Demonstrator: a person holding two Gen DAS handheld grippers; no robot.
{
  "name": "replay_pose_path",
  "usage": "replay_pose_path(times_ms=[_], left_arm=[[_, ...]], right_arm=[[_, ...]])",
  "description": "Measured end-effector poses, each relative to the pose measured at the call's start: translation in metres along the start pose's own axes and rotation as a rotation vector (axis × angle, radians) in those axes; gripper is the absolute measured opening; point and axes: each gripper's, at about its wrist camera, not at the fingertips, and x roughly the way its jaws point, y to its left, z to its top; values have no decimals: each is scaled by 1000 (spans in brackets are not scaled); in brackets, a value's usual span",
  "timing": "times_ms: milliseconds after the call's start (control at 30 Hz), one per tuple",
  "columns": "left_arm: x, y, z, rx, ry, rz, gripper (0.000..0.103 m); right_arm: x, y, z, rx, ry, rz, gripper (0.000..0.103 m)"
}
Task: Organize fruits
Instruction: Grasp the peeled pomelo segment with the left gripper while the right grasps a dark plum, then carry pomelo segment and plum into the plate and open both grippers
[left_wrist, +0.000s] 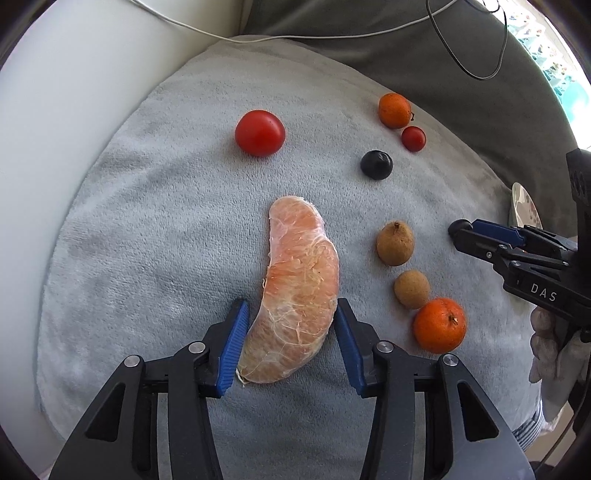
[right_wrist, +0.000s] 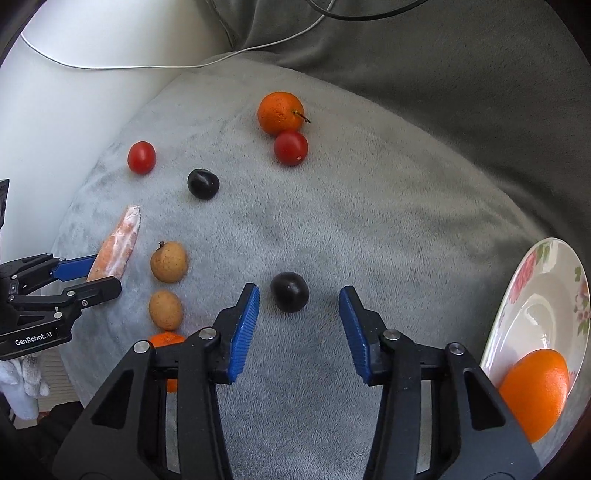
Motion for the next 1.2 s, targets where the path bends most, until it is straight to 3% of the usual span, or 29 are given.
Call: replay_pose_path(times_ms=[400,567,1200], left_arm=[[-9,7,-7,-10,-27,-25,43],[-15,6,-9,-8,-42,-37,37],[-42,1,-7,-14,-93,-80,36]], right_arm=[[6,5,2,-24,6,-6,22],[1,6,1,-26,-9,-5,21],[-35,-7,-5,24,-85,5,20]])
